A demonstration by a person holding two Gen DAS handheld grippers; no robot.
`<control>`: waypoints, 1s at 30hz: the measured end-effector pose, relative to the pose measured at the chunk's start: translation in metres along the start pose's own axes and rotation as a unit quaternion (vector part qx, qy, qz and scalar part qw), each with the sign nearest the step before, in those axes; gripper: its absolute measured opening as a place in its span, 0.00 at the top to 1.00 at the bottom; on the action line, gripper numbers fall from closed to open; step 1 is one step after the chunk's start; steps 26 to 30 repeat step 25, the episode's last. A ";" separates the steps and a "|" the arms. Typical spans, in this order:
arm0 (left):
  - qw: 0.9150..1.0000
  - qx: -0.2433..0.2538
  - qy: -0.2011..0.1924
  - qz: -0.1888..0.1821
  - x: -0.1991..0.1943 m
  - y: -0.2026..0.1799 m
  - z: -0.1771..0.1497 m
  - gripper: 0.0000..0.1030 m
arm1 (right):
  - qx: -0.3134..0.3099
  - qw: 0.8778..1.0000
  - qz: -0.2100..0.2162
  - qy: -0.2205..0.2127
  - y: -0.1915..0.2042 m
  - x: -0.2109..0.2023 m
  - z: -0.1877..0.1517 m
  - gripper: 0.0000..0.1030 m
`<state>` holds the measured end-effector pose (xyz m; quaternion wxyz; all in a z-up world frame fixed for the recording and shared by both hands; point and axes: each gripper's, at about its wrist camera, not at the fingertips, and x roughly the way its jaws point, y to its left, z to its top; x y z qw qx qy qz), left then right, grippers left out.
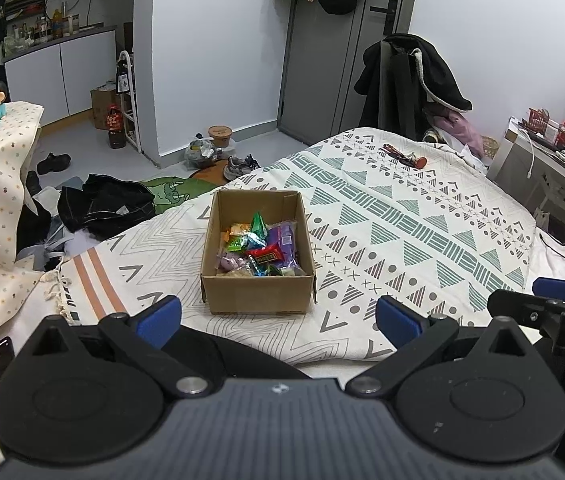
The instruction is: Organize snacks
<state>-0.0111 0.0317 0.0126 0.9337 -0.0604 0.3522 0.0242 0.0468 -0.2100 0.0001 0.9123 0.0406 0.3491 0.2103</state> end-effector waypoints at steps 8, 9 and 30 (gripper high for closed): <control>1.000 -0.001 0.000 -0.001 -0.001 0.000 0.001 0.00 | -0.001 1.000 0.000 0.000 0.000 0.000 0.000 0.00; 1.000 -0.001 0.000 -0.001 -0.001 0.000 0.001 0.00 | -0.001 1.000 0.000 0.001 0.001 0.000 0.000 0.00; 1.000 0.001 0.003 0.009 0.000 0.002 0.001 0.00 | -0.001 1.000 -0.002 0.005 0.002 0.002 -0.004 0.00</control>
